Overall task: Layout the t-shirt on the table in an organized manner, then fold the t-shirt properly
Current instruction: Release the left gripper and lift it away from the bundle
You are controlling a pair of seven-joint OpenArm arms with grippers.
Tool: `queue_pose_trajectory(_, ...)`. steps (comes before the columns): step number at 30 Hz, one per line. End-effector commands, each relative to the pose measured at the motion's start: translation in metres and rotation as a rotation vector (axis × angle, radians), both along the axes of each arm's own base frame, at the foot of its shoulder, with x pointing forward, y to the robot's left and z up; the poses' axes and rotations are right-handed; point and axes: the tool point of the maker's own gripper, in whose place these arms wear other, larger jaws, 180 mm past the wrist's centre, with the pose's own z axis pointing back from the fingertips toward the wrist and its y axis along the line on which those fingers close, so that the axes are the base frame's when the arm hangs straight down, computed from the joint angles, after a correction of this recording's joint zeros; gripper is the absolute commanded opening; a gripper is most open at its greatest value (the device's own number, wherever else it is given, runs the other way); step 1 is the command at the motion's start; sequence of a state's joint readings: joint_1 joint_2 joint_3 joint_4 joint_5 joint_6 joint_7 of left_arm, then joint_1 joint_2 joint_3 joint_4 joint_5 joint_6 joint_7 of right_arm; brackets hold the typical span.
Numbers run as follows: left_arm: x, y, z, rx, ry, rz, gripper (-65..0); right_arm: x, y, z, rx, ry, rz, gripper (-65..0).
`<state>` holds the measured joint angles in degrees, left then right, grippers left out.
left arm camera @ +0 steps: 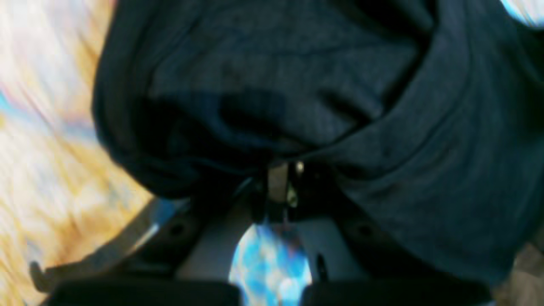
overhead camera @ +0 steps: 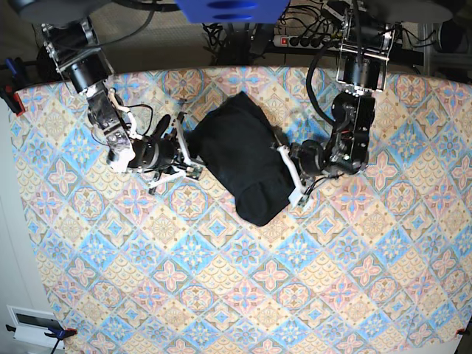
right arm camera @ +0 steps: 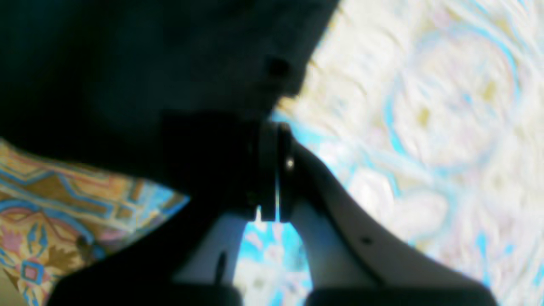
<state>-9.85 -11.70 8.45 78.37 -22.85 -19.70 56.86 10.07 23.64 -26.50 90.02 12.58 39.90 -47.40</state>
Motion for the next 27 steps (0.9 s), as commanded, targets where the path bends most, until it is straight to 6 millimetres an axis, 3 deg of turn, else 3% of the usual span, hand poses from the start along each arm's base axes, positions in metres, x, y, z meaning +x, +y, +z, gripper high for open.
queue_pose_trajectory(1,0.010,0.002,0.004,0.017,-0.024,0.005,-64.8,0.010,-0.001,0.019,0.034,-0.052,-0.013,-65.0)
queue_pose_trajectory(9,0.057,-0.040,0.017,-0.072,-0.073,0.008,-64.7,0.006,-0.003,0.073,0.069,-0.203,-0.039,-65.0)
queue_pose_trajectory(12,0.066,-0.049,0.027,-0.101,-0.104,0.012,-64.7,-0.007,0.004,0.075,0.081,-0.201,-0.025,-65.0)
queue_pose_trajectory(15,0.074,-0.044,0.039,-0.154,-0.123,0.064,-64.7,-0.016,0.014,0.070,0.114,-0.180,-0.026,-65.0)
queue_pose_trajectory(20,0.063,0.020,0.045,-0.249,-0.095,0.286,-64.7,-0.015,0.045,0.074,0.213,-0.170,-0.039,-65.0)
queue_pose_trajectory(23,0.045,0.071,0.057,-0.239,-0.140,0.409,-64.7,-0.015,0.066,0.067,0.286,-0.128,-0.055,-65.0)
queue_pose_trajectory(27,0.015,0.115,0.066,-0.210,-0.185,0.503,-64.7,0.003,0.100,0.067,0.369,-0.092,-0.079,-65.0)
